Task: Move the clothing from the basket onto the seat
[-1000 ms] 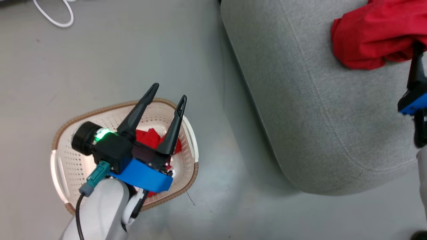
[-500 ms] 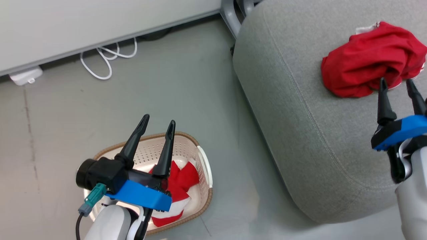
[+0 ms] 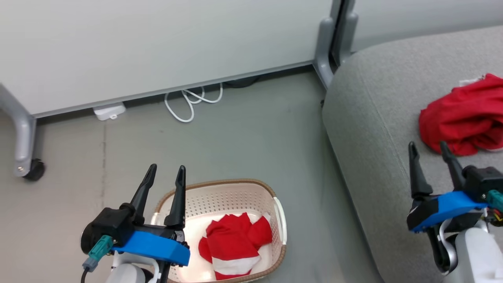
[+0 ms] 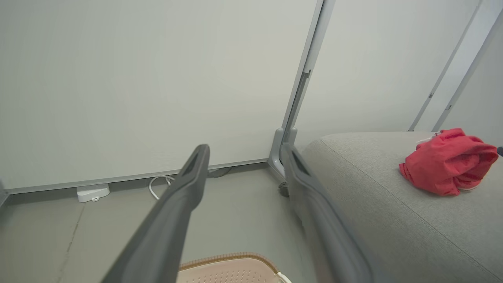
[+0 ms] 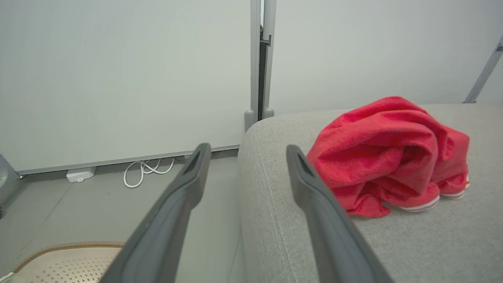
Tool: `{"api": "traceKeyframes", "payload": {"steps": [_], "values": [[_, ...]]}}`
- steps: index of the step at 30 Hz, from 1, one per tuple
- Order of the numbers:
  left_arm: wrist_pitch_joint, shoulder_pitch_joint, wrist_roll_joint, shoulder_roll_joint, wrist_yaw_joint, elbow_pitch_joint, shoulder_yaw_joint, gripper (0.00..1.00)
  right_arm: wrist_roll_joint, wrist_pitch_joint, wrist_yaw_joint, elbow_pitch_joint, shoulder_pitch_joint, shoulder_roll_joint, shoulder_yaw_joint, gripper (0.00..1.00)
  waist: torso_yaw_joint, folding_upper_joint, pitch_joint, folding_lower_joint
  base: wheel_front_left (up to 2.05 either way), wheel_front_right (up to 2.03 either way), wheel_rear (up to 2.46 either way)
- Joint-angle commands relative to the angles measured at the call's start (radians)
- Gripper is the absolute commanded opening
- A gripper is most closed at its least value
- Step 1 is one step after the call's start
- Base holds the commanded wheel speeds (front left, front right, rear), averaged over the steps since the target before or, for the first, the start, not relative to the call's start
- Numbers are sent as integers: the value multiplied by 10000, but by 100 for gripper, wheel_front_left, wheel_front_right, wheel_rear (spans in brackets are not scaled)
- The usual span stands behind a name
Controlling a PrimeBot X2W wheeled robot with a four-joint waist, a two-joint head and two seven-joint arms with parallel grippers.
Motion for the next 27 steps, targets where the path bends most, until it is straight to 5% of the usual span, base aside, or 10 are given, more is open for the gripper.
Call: {"api": "traceKeyframes", "payload": {"steps": [1,15,27], "values": [[-48,102,-64,-25,-22,69,106,100,-4,51,1,-186,247,90,9,100,346,-1,-315,2,0,0,0],[-48,312,-109,-77,-23,845,820,100,72,584,1,-1706,1938,689,351,100,1402,-1,-1070,2,0,0,0],[-48,398,-202,71,-23,1016,756,100,200,771,1,-2080,2224,787,770,100,1487,-1,-1173,2,0,0,0]]}}
